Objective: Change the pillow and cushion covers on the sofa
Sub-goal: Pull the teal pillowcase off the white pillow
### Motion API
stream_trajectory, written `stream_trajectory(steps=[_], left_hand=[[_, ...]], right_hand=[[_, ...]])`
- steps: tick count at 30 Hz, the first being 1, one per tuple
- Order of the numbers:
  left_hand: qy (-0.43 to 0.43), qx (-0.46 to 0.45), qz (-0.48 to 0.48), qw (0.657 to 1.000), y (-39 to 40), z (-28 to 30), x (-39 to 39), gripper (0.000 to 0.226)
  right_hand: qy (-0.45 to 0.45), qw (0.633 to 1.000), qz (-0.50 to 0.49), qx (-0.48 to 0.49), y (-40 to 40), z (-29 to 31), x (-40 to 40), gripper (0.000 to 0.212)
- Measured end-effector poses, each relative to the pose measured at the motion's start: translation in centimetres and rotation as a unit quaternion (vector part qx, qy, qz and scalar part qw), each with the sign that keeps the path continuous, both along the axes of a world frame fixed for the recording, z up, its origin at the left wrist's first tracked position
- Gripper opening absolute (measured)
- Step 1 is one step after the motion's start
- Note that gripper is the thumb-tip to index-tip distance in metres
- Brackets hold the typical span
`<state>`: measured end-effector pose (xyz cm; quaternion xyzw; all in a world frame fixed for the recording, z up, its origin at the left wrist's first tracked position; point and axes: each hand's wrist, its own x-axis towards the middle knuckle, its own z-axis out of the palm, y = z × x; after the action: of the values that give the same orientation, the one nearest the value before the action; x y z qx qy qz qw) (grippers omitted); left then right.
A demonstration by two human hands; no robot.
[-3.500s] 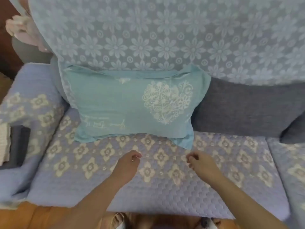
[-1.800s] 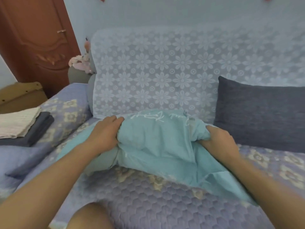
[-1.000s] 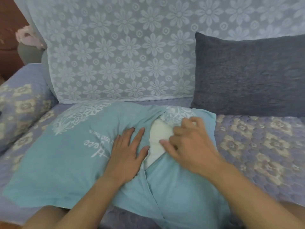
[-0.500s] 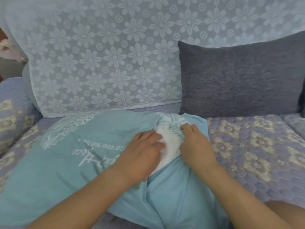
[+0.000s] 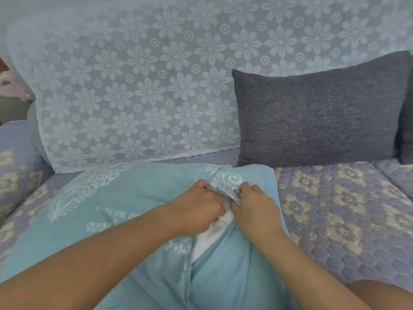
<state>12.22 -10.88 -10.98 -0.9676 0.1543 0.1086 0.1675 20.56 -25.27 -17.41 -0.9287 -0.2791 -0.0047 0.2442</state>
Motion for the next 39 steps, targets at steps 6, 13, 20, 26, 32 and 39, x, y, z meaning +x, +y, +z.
stream_trajectory(steps=[6,13,20,26,32,39], left_hand=[[-0.066,-0.008,-0.088,0.994,1.6,2.9,-8.3,0.02],[-0.039,-0.09,-0.024,0.995,2.5,2.5,-8.8,0.008],[0.049,-0.213,0.105,0.97,-1.5,2.0,-1.5,0.024],[-0.099,-0.153,0.299,0.937,-3.9,0.4,1.0,0.031],[-0.174,-0.086,0.38,0.904,-4.3,-2.7,-0.2,0.053],[-0.222,-0.134,0.211,0.942,-4.0,-1.5,-0.8,0.016]], right_hand=[[-0.006,0.999,-0.051,-0.009,-1.0,0.2,3.3,0.008],[-0.022,0.996,0.018,0.082,-0.2,0.5,2.0,0.024],[0.038,0.998,0.034,0.034,-1.0,0.8,1.1,0.04],[0.03,0.997,0.036,0.061,0.1,1.2,1.3,0.023],[0.227,0.954,0.022,0.195,-0.5,1.4,1.8,0.032],[0.079,0.994,0.049,0.053,-0.7,2.1,1.2,0.023]])
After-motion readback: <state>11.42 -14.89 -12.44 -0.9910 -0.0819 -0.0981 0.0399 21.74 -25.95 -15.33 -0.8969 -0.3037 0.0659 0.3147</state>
